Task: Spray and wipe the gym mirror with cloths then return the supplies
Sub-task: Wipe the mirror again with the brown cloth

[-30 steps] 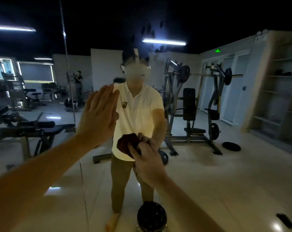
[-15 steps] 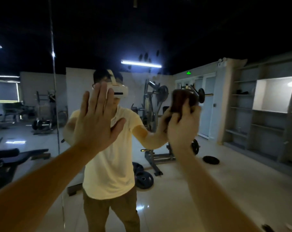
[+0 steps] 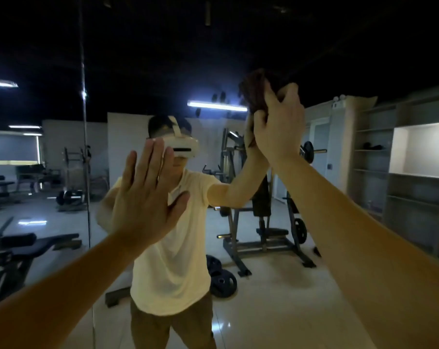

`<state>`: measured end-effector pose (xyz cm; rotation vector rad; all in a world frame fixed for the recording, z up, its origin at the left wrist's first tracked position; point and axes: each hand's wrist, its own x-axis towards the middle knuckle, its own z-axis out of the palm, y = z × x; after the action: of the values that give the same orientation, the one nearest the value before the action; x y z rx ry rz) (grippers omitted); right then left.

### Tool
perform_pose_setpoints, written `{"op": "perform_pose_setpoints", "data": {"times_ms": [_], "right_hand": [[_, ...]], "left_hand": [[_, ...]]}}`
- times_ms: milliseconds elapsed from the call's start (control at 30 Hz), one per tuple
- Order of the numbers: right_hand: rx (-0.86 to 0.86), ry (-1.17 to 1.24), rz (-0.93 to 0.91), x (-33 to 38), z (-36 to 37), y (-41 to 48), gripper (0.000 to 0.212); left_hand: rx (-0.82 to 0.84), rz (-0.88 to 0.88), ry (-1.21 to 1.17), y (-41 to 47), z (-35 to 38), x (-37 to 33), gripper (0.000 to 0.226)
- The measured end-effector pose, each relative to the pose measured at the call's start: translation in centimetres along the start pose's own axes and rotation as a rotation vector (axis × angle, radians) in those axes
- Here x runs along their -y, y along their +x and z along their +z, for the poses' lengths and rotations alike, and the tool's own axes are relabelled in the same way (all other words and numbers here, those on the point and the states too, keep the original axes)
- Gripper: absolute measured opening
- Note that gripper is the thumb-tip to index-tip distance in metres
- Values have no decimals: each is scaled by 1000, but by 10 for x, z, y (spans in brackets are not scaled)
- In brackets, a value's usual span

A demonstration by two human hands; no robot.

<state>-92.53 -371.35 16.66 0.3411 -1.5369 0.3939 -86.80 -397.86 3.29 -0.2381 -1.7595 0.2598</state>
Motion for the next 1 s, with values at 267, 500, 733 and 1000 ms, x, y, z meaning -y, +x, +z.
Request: {"op": "perform_pose_setpoints", "data": {"times_ms": [267, 500, 733, 1000], "right_hand": [[165, 113, -99, 56, 5, -117, 56], [207, 29, -392, 2, -6, -41, 56], [-45, -33, 96, 30, 4, 39, 59], [219, 30, -640, 53, 7, -68, 57]], "left_hand": [[35, 2, 41, 7, -15, 4, 84], [11, -9, 117, 72, -34, 45, 89], [12, -39, 145, 79, -21, 48, 92], [17, -13, 153, 77, -23, 49, 92]]}}
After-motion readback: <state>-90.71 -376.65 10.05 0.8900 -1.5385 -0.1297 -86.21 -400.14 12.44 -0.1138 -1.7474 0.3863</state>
